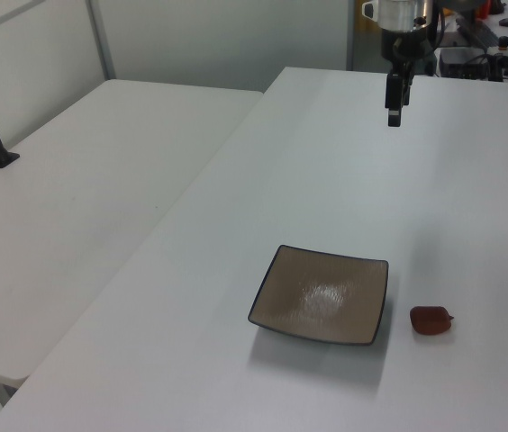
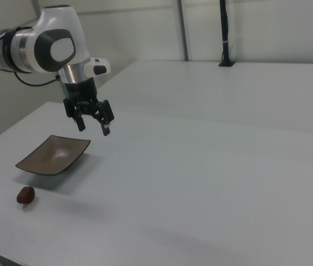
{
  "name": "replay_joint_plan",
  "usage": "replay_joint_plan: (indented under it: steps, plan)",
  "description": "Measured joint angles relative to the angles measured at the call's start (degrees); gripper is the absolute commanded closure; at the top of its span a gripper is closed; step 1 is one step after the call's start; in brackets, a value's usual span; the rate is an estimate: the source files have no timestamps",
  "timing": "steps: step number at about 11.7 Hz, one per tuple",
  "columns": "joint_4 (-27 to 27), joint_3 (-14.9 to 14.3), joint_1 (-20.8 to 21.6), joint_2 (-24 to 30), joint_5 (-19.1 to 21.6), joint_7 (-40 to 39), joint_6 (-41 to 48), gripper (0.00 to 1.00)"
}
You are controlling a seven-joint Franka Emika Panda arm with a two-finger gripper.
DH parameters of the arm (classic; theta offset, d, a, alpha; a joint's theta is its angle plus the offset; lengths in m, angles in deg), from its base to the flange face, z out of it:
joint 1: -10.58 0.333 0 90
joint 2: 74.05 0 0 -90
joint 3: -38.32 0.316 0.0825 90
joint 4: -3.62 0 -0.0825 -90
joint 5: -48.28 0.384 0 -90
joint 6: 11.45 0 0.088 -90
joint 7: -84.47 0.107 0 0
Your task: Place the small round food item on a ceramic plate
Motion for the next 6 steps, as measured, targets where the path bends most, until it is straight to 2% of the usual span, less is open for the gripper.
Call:
replay_joint_plan:
  steps: [6]
  plan:
    - [-0.3, -0.3, 0.0, 0.0, -1.0, 0.0, 0.0, 0.00]
